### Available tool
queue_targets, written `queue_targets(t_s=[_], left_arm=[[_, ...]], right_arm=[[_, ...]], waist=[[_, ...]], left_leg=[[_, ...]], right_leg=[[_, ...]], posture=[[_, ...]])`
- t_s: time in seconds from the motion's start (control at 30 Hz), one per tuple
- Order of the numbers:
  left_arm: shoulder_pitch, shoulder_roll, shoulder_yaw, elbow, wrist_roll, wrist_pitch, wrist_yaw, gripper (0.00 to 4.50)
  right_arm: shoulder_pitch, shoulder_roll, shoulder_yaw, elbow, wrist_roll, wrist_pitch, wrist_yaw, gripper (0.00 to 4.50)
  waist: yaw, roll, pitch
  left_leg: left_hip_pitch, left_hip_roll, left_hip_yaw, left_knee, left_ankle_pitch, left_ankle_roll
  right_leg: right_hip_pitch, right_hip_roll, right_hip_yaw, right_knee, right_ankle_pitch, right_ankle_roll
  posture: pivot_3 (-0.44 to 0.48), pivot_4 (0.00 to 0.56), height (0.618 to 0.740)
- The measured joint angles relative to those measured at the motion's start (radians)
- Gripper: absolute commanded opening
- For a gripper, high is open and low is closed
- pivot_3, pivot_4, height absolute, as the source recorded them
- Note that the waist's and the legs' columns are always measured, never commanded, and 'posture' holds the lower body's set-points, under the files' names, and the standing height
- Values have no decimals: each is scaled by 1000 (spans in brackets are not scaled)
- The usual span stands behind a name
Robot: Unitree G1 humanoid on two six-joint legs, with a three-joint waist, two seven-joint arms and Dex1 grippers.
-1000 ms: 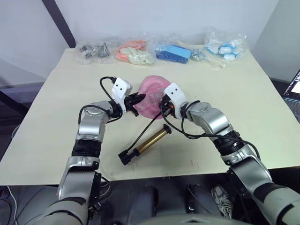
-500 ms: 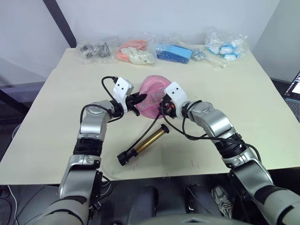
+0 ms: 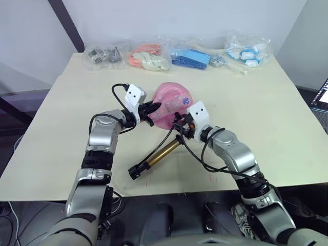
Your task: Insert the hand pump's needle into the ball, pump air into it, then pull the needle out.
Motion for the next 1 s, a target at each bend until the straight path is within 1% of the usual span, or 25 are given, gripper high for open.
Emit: queue_targets(t_s=[0.07, 0.2, 0.3, 0.87, 1.0], left_arm=[[4, -1, 0, -10, -5, 11, 7, 0], [14, -5, 4, -43, -15, 49, 26, 0], [25, -12, 12, -63, -29, 74, 40, 0], [34, -12, 12, -88, -38, 103, 70, 0], [34, -13, 12, -89, -39, 104, 71, 0]], right_arm=[[8, 22, -13, 3, 1, -20, -14, 2649], [10, 89, -76, 63, 8, -50, -75, 2649], [10, 98, -96, 100, 10, -55, -91, 2649], [23, 140, -106, 123, 42, -76, -70, 2649], [25, 176, -125, 124, 65, -74, -74, 2649]], waist=[[0, 0, 0], [0, 0, 0], [-1, 0, 0], [-4, 0, 0], [-4, 0, 0]], left_leg=[[0, 0, -1, 0, 0, 0], [0, 0, -1, 0, 0, 0], [0, 0, -1, 0, 0, 0], [1, 0, -1, 0, 0, 0], [1, 0, -1, 0, 0, 0]], right_leg=[[0, 0, 0, 0, 0, 0], [0, 0, 0, 0, 0, -1], [0, 0, 1, 0, 1, -2], [0, 0, 1, 1, 1, -2], [0, 0, 1, 1, 2, -4]], posture=[[0, 150, 740], [0, 150, 740], [0, 150, 740], [0, 150, 740], [0, 150, 740]])
